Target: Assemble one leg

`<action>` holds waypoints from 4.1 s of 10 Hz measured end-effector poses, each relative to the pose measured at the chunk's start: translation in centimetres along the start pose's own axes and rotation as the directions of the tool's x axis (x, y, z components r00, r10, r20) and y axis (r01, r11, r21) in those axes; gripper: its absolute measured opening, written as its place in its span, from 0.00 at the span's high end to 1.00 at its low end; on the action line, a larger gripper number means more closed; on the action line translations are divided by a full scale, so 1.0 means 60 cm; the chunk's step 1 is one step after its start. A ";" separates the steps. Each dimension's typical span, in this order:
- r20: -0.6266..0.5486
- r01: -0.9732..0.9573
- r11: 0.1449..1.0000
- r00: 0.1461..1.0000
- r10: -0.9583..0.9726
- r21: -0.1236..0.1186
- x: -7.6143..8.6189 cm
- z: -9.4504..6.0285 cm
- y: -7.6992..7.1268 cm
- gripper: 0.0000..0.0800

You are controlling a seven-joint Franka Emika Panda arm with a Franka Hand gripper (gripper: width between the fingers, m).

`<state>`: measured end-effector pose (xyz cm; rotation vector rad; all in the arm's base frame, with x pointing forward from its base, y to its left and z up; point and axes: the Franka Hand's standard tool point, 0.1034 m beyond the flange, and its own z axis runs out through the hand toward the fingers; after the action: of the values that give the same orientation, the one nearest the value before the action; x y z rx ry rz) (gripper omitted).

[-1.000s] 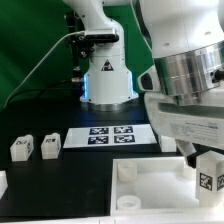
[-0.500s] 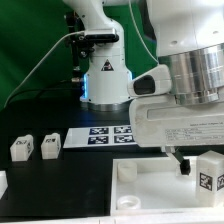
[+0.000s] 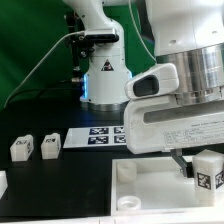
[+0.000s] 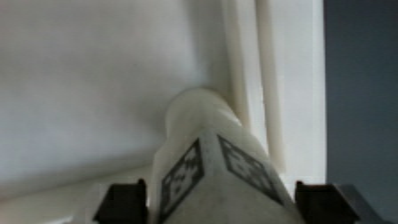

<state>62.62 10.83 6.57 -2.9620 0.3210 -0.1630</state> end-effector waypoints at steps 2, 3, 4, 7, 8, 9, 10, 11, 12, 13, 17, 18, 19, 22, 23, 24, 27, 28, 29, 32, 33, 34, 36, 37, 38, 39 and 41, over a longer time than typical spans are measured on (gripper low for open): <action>-0.003 -0.172 0.985 0.985 0.172 0.004 0.001 -0.001 -0.001 0.50; -0.003 -0.290 0.957 0.957 0.290 0.006 0.002 -0.001 0.000 0.50; 0.000 -0.428 0.904 0.904 0.428 0.007 0.002 -0.002 0.000 0.50; 0.017 -0.763 0.646 0.646 0.763 0.012 -0.002 0.002 -0.005 0.49; 0.032 -0.852 0.523 0.523 0.852 0.016 -0.002 0.002 -0.006 0.49; 0.043 -0.920 0.390 0.391 0.919 0.019 -0.002 0.003 -0.009 0.49; 0.053 -0.959 0.282 0.283 0.958 0.026 -0.002 0.003 -0.013 0.49; 0.062 -0.989 0.144 0.145 0.988 0.023 -0.004 0.003 -0.019 0.49; 0.060 -0.991 0.129 0.130 0.990 0.022 -0.005 0.004 -0.018 0.49; 0.059 -0.990 0.137 0.138 0.989 0.023 -0.005 0.004 -0.018 0.49; 0.061 -0.912 0.410 0.409 0.911 -0.001 -0.020 0.009 -0.025 0.20; 0.059 -0.849 0.528 0.527 0.848 0.006 -0.020 0.009 -0.024 0.19; 0.052 -0.753 0.658 0.657 0.752 0.010 -0.021 0.010 -0.024 0.19; 0.045 -0.557 0.830 0.830 0.556 0.020 -0.020 0.010 -0.020 0.19; 0.038 -0.443 0.896 0.896 0.443 0.015 -0.019 0.010 -0.019 0.19; 0.025 -0.281 0.960 0.959 0.281 -0.008 -0.019 0.009 -0.019 0.19; 0.022 0.172 0.983 0.985 -0.171 -0.058 -0.020 0.006 -0.029 0.19; 0.029 0.292 0.955 0.956 -0.291 -0.056 -0.018 0.007 -0.023 0.19; 0.034 0.381 0.923 0.925 -0.380 -0.054 -0.013 0.006 -0.011 0.19; 0.035 0.389 0.920 0.921 -0.387 -0.054 -0.013 0.006 -0.009 0.37; 0.033 0.356 0.933 0.934 -0.355 -0.053 -0.013 0.006 -0.009 0.54; 0.033 0.274 0.960 0.962 -0.272 -0.056 -0.016 0.007 -0.008 0.64; 0.026 0.111 0.992 0.994 -0.110 -0.060 -0.018 0.007 -0.011 0.64; 0.024 0.063 0.996 0.998 -0.062 -0.061 -0.018 0.007 -0.012 0.64; 0.035 -0.061 0.996 0.997 0.063 -0.067 -0.018 0.005 -0.015 0.64; 0.035 -0.208 0.975 0.977 0.211 -0.077 -0.018 0.005 -0.019 0.64; 0.028 -0.380 0.918 0.922 0.385 -0.116 -0.015 0.005 -0.005 0.63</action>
Offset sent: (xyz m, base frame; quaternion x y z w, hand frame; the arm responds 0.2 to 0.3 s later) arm 0.0204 -0.0011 0.0020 0.0237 0.0151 0.3775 0.9256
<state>61.86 11.34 6.21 -2.9273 0.9185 -0.0217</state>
